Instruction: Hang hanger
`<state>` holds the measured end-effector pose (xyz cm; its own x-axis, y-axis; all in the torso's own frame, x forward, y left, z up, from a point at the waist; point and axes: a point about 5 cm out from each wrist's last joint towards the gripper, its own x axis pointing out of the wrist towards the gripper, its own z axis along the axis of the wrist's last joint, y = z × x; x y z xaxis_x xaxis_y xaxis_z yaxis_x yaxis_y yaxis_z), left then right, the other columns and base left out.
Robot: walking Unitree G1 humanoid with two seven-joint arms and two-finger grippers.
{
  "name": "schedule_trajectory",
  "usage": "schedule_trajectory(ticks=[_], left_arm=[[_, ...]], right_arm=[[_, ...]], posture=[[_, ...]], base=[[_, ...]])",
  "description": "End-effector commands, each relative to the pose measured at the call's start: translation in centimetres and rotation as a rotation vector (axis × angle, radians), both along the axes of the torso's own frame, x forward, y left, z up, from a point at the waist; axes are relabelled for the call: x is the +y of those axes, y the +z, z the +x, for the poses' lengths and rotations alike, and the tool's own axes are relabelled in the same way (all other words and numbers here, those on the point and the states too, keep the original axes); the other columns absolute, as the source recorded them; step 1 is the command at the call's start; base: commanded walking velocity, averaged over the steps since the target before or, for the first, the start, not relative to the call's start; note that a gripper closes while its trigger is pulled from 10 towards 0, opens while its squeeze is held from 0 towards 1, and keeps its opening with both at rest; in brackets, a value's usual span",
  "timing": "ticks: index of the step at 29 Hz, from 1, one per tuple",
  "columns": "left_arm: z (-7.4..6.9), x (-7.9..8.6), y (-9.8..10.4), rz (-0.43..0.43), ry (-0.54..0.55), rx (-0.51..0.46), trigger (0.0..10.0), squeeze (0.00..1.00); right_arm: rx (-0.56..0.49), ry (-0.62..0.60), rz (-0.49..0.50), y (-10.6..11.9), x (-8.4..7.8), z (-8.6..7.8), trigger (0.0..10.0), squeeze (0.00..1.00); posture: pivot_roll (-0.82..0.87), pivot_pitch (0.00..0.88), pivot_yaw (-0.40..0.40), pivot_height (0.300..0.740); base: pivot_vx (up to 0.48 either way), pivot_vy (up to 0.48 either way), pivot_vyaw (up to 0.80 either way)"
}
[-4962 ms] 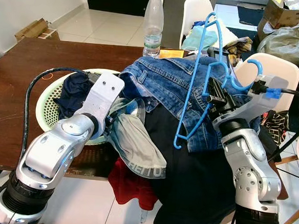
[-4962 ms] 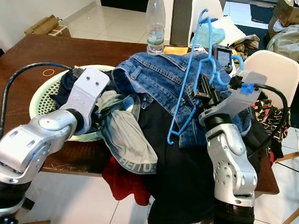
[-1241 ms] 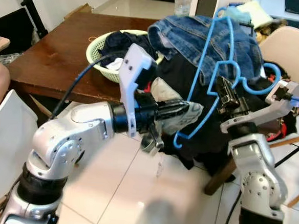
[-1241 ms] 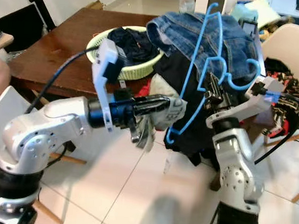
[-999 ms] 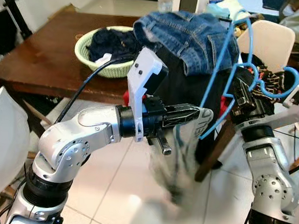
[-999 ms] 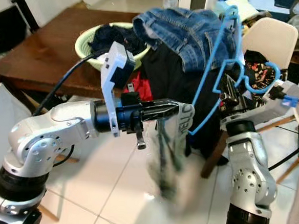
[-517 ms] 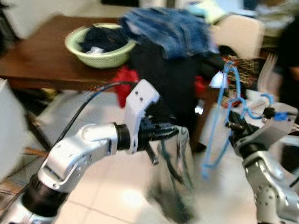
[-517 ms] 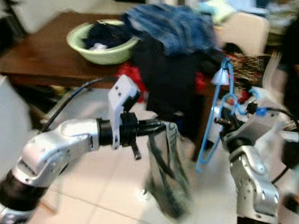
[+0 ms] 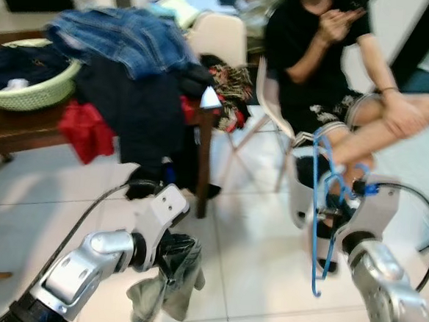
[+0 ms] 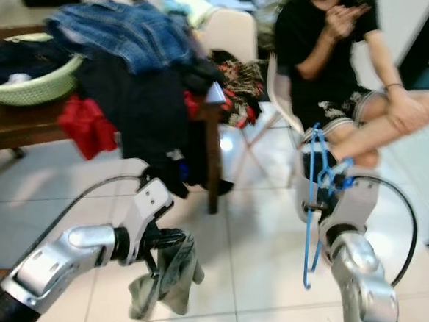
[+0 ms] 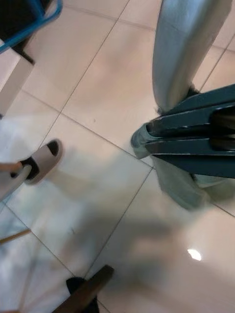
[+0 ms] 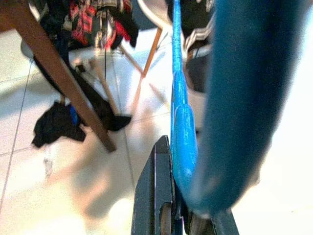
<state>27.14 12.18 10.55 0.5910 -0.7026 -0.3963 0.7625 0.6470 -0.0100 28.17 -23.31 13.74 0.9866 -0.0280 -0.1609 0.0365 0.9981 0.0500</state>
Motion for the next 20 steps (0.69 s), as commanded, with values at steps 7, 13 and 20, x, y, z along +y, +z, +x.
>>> schedule_trajectory(ticks=[7,13,20], left_arm=[[0.3,0.5,-0.3,-0.132,0.075,0.022,10.0,0.0],[0.9,1.2,0.0,-0.249,0.126,0.062,10.0,0.0],[2.1,1.6,0.4,-0.388,0.183,0.08,10.0,0.0]], right_arm=[[0.049,0.137,0.112,-2.4,2.8,-2.4,10.0,0.0],[0.071,0.154,0.224,-3.6,3.6,-3.1,10.0,0.0],[0.068,0.178,0.339,-3.8,3.1,-2.3,10.0,0.0]], posture=[[0.01,0.185,0.013,0.74],[0.01,0.192,0.018,0.74],[-0.01,0.194,0.003,0.74]], base=[[0.0,0.0,-0.8],[0.0,0.0,-0.8],[0.0,0.0,-0.8]])
